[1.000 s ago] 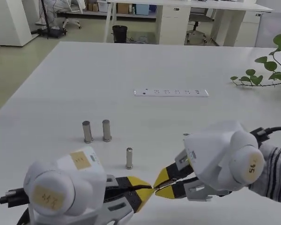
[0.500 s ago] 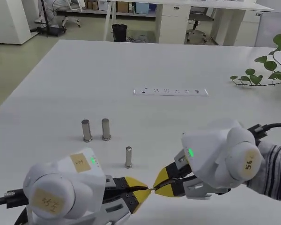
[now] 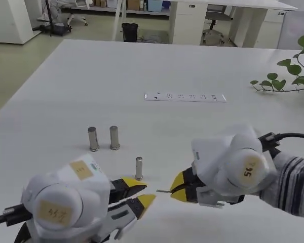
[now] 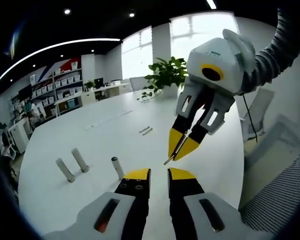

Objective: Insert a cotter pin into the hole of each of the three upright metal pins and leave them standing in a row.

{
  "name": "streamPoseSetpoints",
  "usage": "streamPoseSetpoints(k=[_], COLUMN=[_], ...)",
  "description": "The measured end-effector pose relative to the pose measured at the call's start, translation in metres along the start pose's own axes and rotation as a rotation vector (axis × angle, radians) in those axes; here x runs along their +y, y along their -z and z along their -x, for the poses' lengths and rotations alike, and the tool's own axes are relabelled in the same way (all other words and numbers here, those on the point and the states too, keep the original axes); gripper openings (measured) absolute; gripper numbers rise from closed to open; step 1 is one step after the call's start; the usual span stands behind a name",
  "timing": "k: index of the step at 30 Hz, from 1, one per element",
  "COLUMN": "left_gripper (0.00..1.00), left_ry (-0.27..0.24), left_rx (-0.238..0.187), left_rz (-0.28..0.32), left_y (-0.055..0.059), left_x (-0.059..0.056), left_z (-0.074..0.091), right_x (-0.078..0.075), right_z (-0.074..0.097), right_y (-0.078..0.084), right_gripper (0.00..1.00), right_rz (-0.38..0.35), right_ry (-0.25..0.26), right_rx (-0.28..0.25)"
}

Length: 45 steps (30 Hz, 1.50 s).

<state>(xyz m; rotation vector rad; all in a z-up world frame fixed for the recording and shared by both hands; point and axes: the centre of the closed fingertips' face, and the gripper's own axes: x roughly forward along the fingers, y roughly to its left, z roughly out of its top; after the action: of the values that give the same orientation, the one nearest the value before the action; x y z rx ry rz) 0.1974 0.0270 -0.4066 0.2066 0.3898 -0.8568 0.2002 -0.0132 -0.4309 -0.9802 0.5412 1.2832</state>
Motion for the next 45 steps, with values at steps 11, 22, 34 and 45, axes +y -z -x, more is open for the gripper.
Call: streamPoseSetpoints(k=[11,22,34,45], left_gripper=[0.17,0.19,0.16,0.1], left_ry=[-0.158,-0.239,-0.267,-0.271], left_rx=[0.0,0.016,0.084,0.068], left_rz=[0.07,0.128,0.094,0.144], left_y=[0.008,0.018,0.037,0.035], left_x=[0.036,0.059,0.072,0.08], left_z=[-0.014,-0.037,-0.063,-0.074], right_x=[-0.031,-0.05,-0.062,-0.067], right_z=[-0.011,-0.03,-0.047,-0.053], right_y=[0.013,0.013,0.01,0.008], right_gripper=[0.0,0.0,0.0,0.0], right_rz=[-0.108,-0.17,-0.155,-0.156], right_ry=[0.086,0.133,0.153,0.151], right_rx=[0.059,0.082,0.089,0.086])
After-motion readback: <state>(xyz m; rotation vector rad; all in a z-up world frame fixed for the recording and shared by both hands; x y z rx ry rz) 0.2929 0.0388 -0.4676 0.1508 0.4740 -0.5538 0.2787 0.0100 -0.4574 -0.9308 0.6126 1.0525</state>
